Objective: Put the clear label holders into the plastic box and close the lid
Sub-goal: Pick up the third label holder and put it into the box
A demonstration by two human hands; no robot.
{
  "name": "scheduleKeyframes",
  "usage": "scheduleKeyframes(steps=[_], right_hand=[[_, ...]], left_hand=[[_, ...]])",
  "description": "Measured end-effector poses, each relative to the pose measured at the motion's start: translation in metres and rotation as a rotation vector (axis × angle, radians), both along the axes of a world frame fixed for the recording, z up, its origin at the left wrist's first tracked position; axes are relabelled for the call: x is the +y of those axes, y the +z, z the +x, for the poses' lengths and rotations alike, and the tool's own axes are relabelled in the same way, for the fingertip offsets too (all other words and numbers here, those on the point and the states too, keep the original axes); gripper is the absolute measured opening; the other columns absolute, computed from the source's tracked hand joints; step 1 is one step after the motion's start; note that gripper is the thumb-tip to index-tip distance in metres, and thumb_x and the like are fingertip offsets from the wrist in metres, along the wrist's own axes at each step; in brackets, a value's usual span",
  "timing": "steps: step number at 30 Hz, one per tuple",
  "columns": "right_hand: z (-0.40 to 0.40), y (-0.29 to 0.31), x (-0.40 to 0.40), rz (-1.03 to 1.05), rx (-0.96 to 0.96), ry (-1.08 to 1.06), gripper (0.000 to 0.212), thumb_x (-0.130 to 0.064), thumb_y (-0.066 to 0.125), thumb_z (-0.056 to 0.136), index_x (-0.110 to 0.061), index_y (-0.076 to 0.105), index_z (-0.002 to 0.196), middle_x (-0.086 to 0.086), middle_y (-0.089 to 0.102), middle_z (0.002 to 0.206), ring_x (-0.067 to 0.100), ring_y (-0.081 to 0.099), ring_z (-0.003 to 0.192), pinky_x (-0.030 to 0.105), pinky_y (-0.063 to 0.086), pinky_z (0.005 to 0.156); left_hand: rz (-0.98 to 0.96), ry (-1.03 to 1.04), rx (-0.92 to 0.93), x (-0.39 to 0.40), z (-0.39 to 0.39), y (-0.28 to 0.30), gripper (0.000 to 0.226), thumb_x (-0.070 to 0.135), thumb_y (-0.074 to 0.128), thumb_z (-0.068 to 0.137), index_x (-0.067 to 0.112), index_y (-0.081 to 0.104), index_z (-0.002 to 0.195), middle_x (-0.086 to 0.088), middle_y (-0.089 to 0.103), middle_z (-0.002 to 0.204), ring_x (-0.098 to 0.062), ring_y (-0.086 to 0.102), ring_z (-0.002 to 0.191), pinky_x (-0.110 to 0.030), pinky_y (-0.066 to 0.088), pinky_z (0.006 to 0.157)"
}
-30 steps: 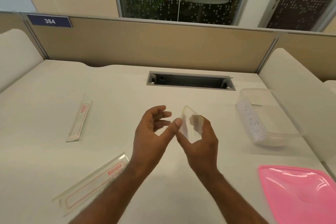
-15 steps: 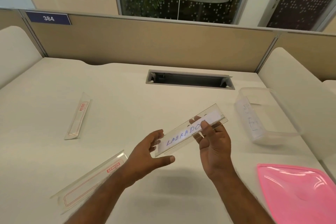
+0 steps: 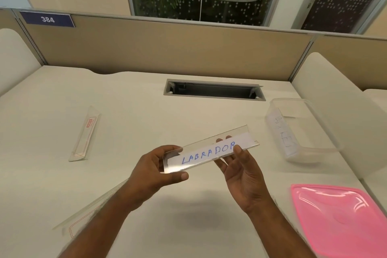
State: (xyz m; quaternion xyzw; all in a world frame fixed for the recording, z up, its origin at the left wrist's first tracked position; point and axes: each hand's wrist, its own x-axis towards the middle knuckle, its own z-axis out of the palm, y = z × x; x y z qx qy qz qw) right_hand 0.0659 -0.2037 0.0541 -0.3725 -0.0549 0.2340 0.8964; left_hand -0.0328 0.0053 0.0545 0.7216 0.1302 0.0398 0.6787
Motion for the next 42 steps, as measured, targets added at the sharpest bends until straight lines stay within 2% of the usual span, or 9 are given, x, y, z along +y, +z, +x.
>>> scheduleKeyframes(steps=[3, 8, 12, 16, 19, 23, 25, 36, 42], right_hand=[[0.000, -0.003, -0.006, -0.048, -0.102, 0.027, 0.028, -0.022, 0.077, 0.075, -0.014, 0.066, 0.099, 0.006, 0.069, 0.108, 0.026, 0.063, 0.104, 0.048, 0.049, 0.096], [0.004, -0.002, -0.014, -0.218, -0.204, 0.037, 0.067, -0.014, 0.078, 0.070, -0.010, 0.051, 0.132, 0.010, 0.067, 0.116, 0.030, 0.062, 0.112, 0.050, 0.050, 0.098], [0.010, 0.004, -0.019, -0.344, -0.274, -0.033, 0.090, -0.014, 0.090, 0.057, -0.015, 0.047, 0.136, -0.010, 0.068, 0.117, 0.028, 0.062, 0.114, 0.046, 0.049, 0.100], [0.017, 0.012, -0.029, -0.495, -0.414, -0.061, 0.091, -0.023, 0.093, 0.053, -0.027, 0.052, 0.134, -0.001, 0.066, 0.113, 0.018, 0.064, 0.110, 0.030, 0.055, 0.087], [0.022, 0.020, -0.037, -0.605, -0.573, -0.047, 0.086, -0.029, 0.091, 0.056, -0.034, 0.051, 0.133, 0.006, 0.063, 0.112, 0.021, 0.064, 0.109, 0.035, 0.054, 0.090], [0.028, 0.028, -0.045, -0.692, -0.704, -0.029, 0.084, -0.029, 0.089, 0.059, -0.039, 0.050, 0.134, -0.003, 0.064, 0.105, 0.018, 0.063, 0.107, 0.033, 0.053, 0.090], [0.030, 0.031, -0.047, -0.699, -0.727, -0.025, 0.084, -0.030, 0.089, 0.059, -0.041, 0.051, 0.133, -0.004, 0.065, 0.105, 0.018, 0.063, 0.107, 0.032, 0.054, 0.090], [0.041, 0.036, -0.062, -0.679, -0.771, 0.025, 0.078, -0.025, 0.087, 0.063, -0.033, 0.054, 0.133, -0.001, 0.068, 0.108, 0.023, 0.063, 0.109, 0.027, 0.055, 0.088], [0.051, 0.040, -0.078, -0.679, -0.785, 0.075, 0.071, -0.023, 0.086, 0.065, -0.031, 0.057, 0.129, 0.002, 0.068, 0.112, 0.027, 0.062, 0.112, 0.027, 0.054, 0.088]], left_hand=[[0.103, -0.020, -0.039, 0.011, -0.001, 0.011, 0.069, 0.034, 0.096, 0.047, 0.036, 0.069, 0.111, 0.005, 0.074, 0.110, -0.013, 0.069, 0.101, -0.026, 0.056, 0.083], [0.261, -0.032, -0.081, 0.029, 0.000, 0.030, 0.070, 0.035, 0.098, 0.045, 0.043, 0.068, 0.109, 0.009, 0.075, 0.107, -0.013, 0.068, 0.105, -0.023, 0.056, 0.089], [0.363, -0.040, -0.100, 0.037, 0.001, 0.040, 0.067, 0.029, 0.096, 0.049, 0.046, 0.068, 0.108, 0.015, 0.074, 0.106, -0.014, 0.066, 0.108, -0.019, 0.055, 0.086], [0.412, -0.038, -0.113, 0.039, 0.003, 0.045, 0.068, 0.026, 0.096, 0.051, 0.042, 0.067, 0.110, 0.018, 0.074, 0.105, -0.014, 0.065, 0.108, -0.016, 0.054, 0.086], [0.433, -0.041, -0.129, 0.039, 0.004, 0.049, 0.068, 0.028, 0.095, 0.050, 0.044, 0.066, 0.109, 0.021, 0.073, 0.105, -0.010, 0.065, 0.107, -0.013, 0.052, 0.084], [0.445, -0.040, -0.136, 0.037, 0.008, 0.050, 0.067, 0.024, 0.096, 0.053, 0.044, 0.066, 0.110, 0.020, 0.073, 0.106, -0.012, 0.065, 0.109, -0.022, 0.055, 0.088], [0.448, -0.042, -0.136, 0.037, 0.010, 0.050, 0.068, 0.019, 0.096, 0.054, 0.043, 0.067, 0.111, 0.018, 0.074, 0.106, -0.014, 0.065, 0.109, -0.026, 0.056, 0.090], [0.453, -0.084, -0.119, 0.035, 0.018, 0.051, 0.068, 0.017, 0.095, 0.056, 0.042, 0.065, 0.112, 0.023, 0.072, 0.107, 0.002, 0.061, 0.107, -0.014, 0.054, 0.081], [0.475, -0.138, -0.102, 0.032, 0.025, 0.051, 0.070, 0.017, 0.095, 0.057, 0.055, 0.064, 0.107, 0.027, 0.071, 0.106, 0.008, 0.060, 0.107, -0.009, 0.052, 0.077]])
